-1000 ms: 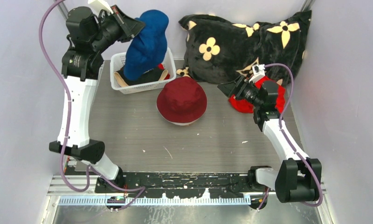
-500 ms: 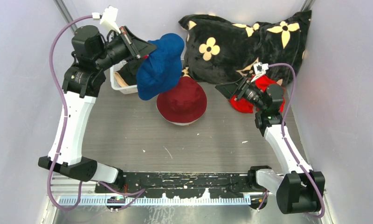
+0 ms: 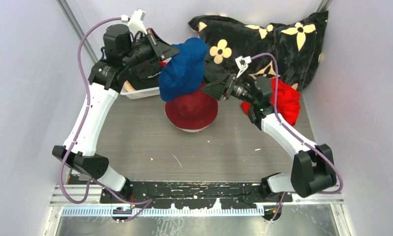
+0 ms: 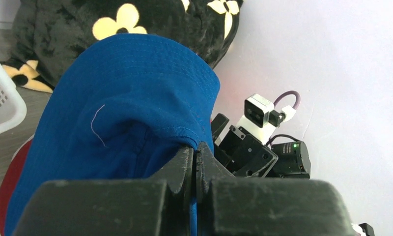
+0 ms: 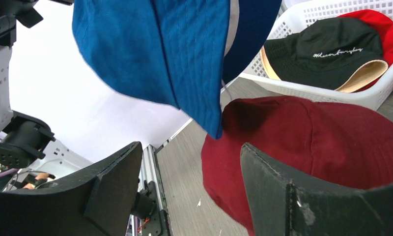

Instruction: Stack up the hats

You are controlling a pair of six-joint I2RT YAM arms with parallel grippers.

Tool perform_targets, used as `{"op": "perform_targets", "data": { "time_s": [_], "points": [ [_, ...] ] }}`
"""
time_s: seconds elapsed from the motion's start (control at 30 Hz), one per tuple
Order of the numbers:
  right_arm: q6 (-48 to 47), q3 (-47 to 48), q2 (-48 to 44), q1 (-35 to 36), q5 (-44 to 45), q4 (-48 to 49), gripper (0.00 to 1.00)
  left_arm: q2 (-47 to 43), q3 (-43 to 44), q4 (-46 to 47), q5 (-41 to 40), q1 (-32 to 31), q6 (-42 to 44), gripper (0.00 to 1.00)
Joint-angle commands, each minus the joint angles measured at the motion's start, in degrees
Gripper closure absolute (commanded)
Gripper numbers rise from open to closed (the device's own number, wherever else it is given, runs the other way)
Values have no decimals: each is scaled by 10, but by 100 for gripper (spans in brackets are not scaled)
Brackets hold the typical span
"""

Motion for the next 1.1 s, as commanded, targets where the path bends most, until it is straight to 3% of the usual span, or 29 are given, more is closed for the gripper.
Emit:
{"op": "perform_targets", "data": {
  "time_s": [0.0, 0.3, 0.37, 0.5, 0.6, 0.83, 1.07],
  "points": [
    [-2, 61, 42, 8, 18, 59, 23, 10, 28, 49, 2, -5, -5, 100],
    [21, 117, 137, 21, 7, 104, 28, 27, 36, 53, 6, -5, -7, 100],
    [27, 120, 145, 23, 6, 113, 40, 29, 38, 51, 4, -5, -4, 100],
    [36, 117, 134, 23, 7, 121, 83, 30, 50, 37, -10, -5, 8, 100],
    [37, 117, 113, 24, 9, 110, 98, 33, 76, 9, -36, -5, 30, 100],
    [65, 159, 93, 39, -6, 93, 99, 52, 158, -92, -122, -5, 94, 100],
    [87, 248, 128, 94, -8, 48, 99, 78, 219, -180, -181, 6, 139, 100]
  ]
}}
